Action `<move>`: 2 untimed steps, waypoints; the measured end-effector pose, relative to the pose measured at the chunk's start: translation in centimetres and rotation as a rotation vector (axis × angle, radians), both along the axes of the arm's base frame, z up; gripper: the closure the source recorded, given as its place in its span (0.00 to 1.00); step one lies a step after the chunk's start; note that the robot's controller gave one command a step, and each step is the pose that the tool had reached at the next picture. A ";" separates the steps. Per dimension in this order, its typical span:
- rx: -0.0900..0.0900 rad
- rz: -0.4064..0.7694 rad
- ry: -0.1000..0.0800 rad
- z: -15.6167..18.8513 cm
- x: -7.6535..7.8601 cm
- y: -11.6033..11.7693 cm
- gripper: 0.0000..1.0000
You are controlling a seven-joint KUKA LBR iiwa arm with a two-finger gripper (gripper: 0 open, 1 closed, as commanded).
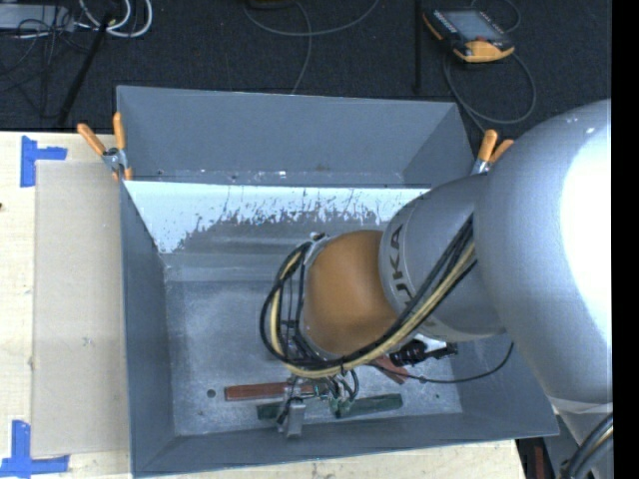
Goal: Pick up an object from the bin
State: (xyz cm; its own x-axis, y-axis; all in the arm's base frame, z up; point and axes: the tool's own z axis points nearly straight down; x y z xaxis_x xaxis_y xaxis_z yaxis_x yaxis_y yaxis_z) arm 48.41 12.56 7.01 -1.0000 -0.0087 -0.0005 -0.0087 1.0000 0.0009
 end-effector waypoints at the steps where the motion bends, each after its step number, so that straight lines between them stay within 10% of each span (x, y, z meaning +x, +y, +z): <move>1: 0.000 -0.001 0.001 0.2 0.0 0.0 1.00; 2: 0.000 -0.002 0.000 0.0 0.0 0.0 0.00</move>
Offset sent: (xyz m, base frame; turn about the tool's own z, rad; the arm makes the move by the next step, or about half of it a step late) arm 0.0000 0.0000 0.0000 0.0000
